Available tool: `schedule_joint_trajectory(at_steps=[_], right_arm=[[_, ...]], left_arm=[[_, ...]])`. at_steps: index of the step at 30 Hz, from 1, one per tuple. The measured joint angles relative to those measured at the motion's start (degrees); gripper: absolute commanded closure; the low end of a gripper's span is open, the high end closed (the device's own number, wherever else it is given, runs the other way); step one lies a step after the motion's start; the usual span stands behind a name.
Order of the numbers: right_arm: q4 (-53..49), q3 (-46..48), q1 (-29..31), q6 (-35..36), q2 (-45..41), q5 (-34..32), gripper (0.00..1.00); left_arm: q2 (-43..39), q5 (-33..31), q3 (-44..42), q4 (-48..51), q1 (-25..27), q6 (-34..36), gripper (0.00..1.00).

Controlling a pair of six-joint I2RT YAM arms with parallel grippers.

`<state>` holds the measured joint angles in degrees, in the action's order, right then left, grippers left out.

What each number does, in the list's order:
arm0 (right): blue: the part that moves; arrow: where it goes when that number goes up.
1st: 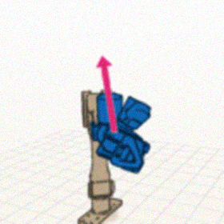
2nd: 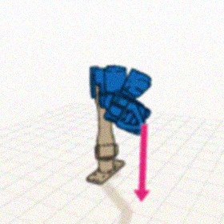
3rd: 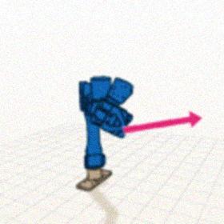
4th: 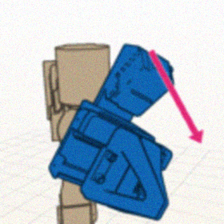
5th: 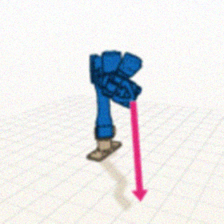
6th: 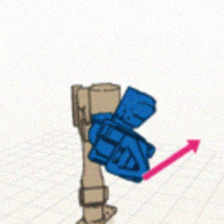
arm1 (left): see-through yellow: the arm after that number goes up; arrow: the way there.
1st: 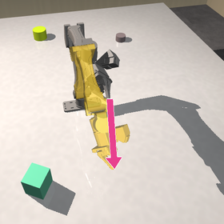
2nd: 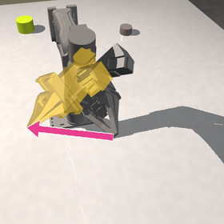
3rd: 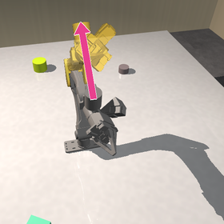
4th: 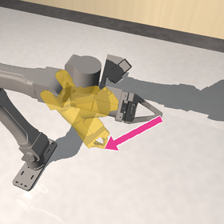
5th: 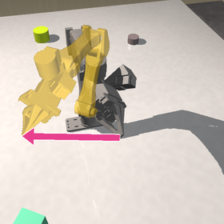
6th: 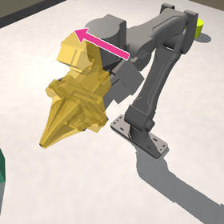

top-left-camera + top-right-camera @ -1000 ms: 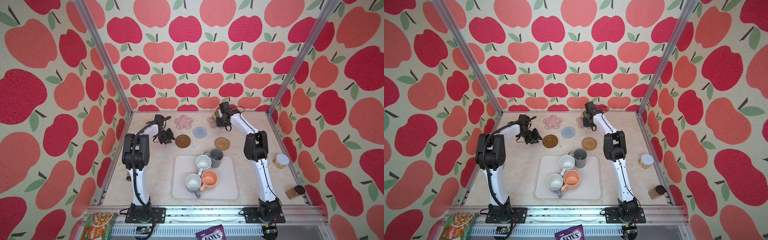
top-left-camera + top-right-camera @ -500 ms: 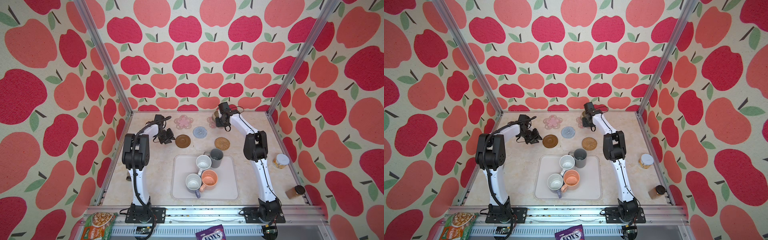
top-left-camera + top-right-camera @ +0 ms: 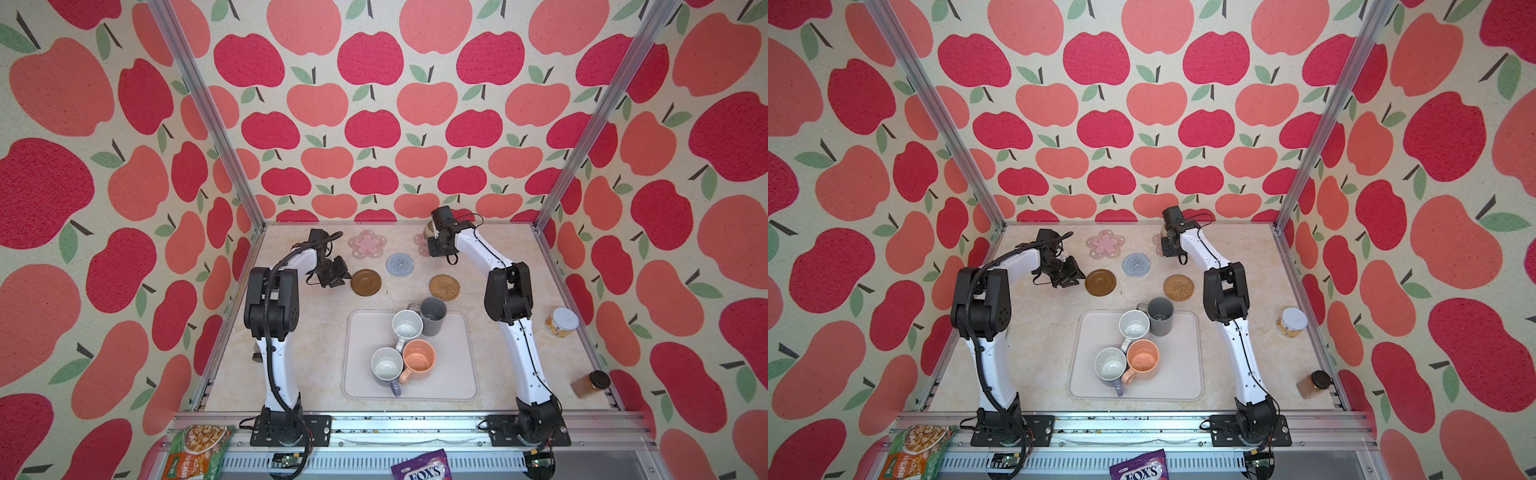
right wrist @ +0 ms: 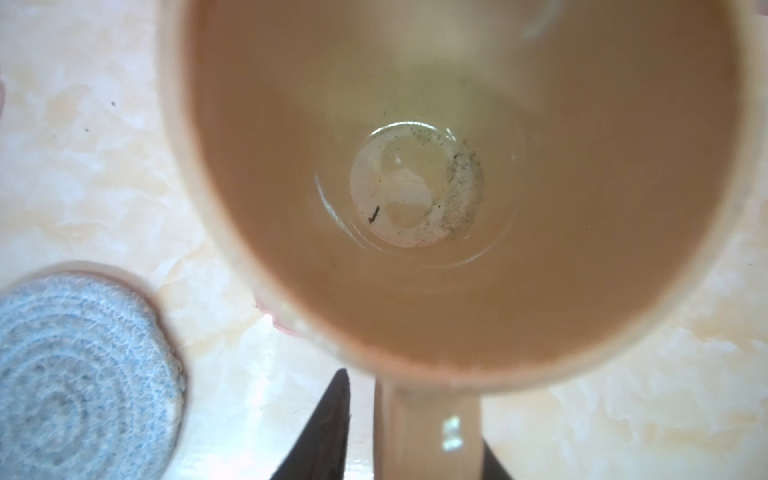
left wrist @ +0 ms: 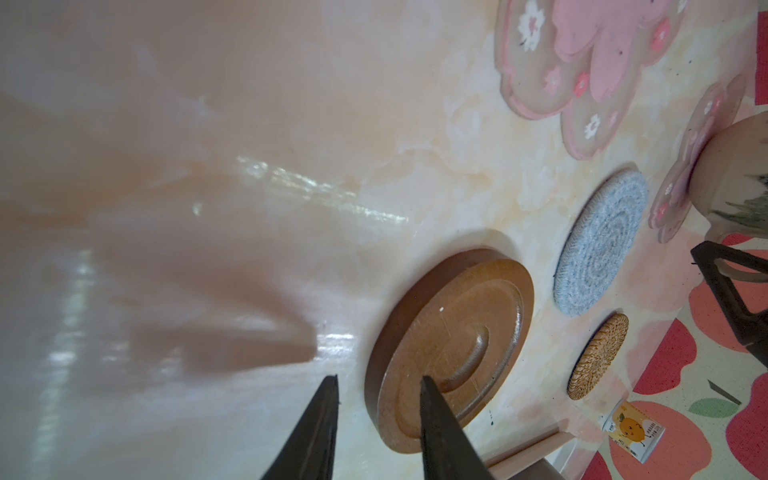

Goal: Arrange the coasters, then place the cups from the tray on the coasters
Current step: 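Lower the beige mug onto the pink flower coaster and open the right gripper, then raise the right gripper up and away from the beige mug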

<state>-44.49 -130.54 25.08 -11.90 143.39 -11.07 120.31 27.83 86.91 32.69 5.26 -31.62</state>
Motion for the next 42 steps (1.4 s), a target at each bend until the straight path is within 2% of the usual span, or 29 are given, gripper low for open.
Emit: schedule_joint_trajectory(at_steps=[12,26,34,42], right_arm=[[-3.2,0.8,0.7,0.1,-0.9,-2.4,0.54],[-0.2,14.5,0.6,0.1,-13.0,-5.9,0.52],[4.1,16.5,-0.1,0.1,-13.9,-3.3,0.51],[5.5,11.6,-0.4,0.1,-11.1,-0.2,0.49]], left_arm=[[-2.6,0.1,-3.6,-0.4,0.0,-0.2,0.65],[-12.3,-2.1,-8.9,-0.3,1.7,-0.2,0.64],[-13.2,-3.7,-9.7,0.1,2.6,-0.4,0.64],[-13.2,-4.6,-9.3,0.9,2.9,-0.4,0.64]])
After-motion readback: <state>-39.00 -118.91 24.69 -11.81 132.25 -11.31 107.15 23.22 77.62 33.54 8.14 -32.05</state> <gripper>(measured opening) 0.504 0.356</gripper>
